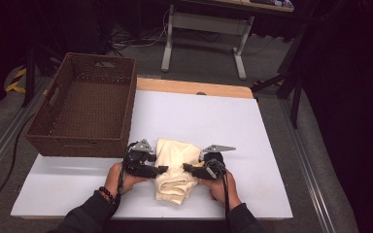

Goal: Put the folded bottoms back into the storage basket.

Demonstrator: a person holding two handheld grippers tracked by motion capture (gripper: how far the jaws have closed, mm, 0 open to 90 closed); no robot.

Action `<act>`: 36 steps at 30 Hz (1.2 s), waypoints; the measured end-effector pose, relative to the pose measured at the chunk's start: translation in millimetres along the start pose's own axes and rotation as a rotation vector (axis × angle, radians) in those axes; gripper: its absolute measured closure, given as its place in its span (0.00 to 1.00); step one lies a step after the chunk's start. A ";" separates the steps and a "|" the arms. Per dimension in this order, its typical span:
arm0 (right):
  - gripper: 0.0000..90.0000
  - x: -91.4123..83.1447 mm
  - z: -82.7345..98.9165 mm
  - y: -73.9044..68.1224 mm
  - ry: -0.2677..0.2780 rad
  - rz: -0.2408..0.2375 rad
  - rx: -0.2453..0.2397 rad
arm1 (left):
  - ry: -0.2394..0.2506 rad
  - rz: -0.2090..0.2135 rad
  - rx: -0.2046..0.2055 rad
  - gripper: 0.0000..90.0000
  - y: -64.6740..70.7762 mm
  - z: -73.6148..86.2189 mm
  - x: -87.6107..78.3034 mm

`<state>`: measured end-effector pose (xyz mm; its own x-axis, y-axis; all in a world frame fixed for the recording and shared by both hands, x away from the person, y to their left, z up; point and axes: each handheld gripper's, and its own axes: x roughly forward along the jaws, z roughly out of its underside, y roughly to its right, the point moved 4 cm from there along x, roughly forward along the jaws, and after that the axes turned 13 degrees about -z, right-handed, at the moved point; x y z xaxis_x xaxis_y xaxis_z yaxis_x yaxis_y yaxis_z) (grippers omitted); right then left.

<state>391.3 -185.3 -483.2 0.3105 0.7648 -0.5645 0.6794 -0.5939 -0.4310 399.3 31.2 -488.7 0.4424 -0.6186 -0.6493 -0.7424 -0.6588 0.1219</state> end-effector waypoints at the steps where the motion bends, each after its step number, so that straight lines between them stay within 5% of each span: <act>1: 0.65 0.4 0.0 -0.7 -0.002 -0.008 -0.002 | 0.001 -0.001 0.008 0.50 -0.5 -0.6 0.0; 8: 0.73 -1.3 -0.1 -6.7 0.002 0.004 -0.059 | 0.005 -0.036 0.049 0.55 0.7 -3.4 -3.5; 20: 0.74 -9.8 -5.4 -16.7 0.064 0.021 -0.211 | 0.051 -0.106 -0.010 0.36 -13.7 -8.2 -18.8; 25: 0.74 -8.5 -4.5 -15.9 0.055 0.033 -0.234 | 0.007 -0.066 -0.023 0.30 -12.8 -4.8 -11.3; 29: 0.73 -7.5 -3.4 -15.4 0.049 0.041 -0.244 | -0.034 -0.054 0.018 0.25 -10.7 -3.9 -4.8; 31: 0.73 -6.8 -2.8 -15.0 0.043 0.043 -0.241 | -0.051 -0.006 -0.001 0.25 -8.4 -2.1 -0.6; 34: 0.73 -6.1 -2.1 -13.4 0.038 0.046 -0.232 | -0.035 0.013 0.015 0.26 -8.4 -1.6 2.6; 36: 0.72 -5.4 -1.2 -12.2 0.036 0.048 -0.221 | -0.014 0.020 -0.023 0.31 -6.1 0.4 3.2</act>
<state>382.1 -181.8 -474.1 0.3666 0.7477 -0.5536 0.7913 -0.5636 -0.2372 405.1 33.4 -491.9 0.4205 -0.6254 -0.6574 -0.7391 -0.6563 0.1516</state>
